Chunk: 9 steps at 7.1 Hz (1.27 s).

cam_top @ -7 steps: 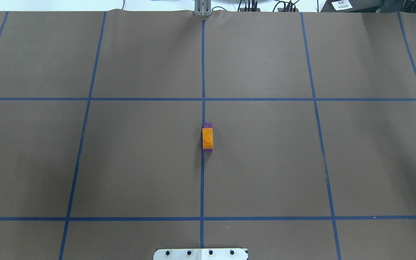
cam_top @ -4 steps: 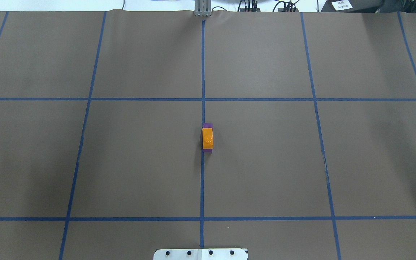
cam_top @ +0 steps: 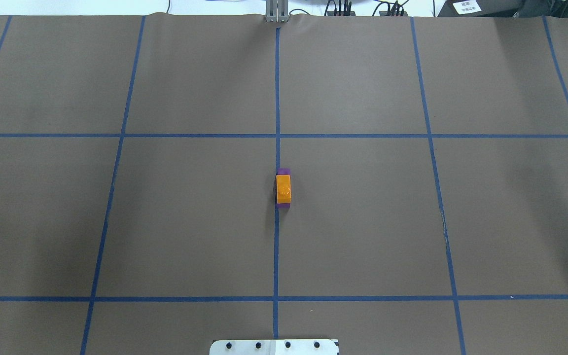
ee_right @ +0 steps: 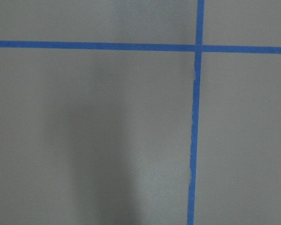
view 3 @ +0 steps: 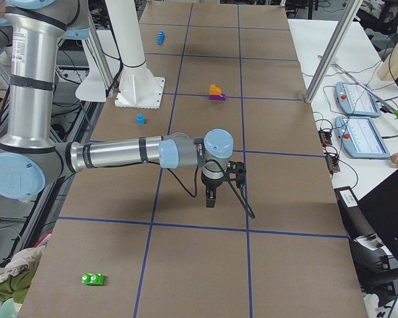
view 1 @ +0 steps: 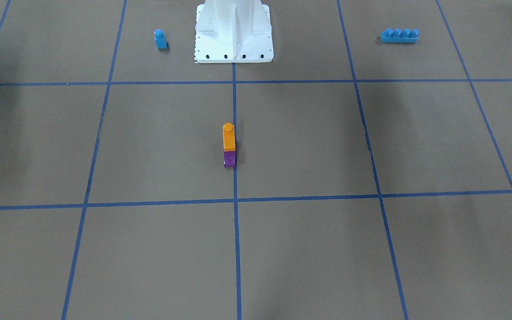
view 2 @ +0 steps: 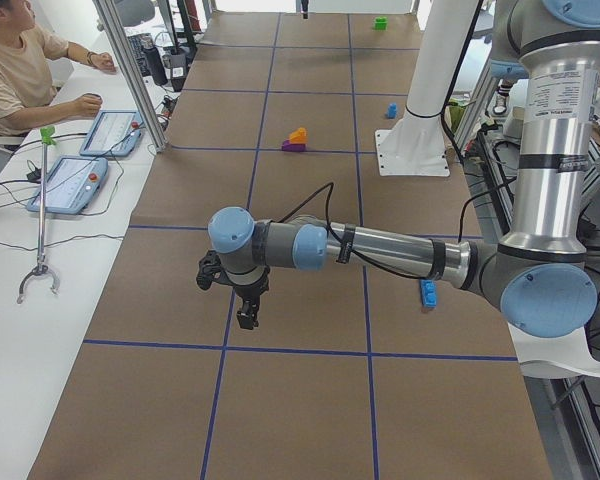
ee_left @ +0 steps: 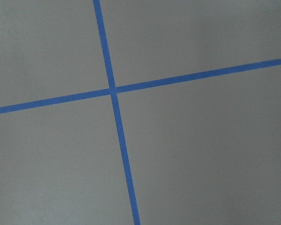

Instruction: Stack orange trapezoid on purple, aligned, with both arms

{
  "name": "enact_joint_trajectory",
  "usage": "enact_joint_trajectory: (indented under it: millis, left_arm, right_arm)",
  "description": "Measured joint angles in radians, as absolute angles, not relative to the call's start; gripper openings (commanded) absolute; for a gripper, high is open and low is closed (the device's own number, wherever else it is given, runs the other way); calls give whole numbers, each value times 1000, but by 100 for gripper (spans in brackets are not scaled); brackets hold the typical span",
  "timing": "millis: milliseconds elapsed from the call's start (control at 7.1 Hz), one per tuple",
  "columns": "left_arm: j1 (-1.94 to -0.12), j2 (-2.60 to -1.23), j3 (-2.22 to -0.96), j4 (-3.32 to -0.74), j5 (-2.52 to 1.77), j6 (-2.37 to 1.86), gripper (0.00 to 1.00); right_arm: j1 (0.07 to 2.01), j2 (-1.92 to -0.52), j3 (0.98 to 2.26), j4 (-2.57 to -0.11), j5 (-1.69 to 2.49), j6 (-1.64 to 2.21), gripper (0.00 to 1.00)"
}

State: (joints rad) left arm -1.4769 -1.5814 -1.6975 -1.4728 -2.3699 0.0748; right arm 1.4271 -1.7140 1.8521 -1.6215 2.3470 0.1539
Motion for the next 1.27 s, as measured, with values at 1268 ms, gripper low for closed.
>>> enact_joint_trajectory:
  millis: [1268]
  left_arm:
    - [-1477, -1512, -1827, -1478, -2386, 76, 100]
  right_arm:
    - [1504, -1714, 1844, -1615, 2297, 158, 100]
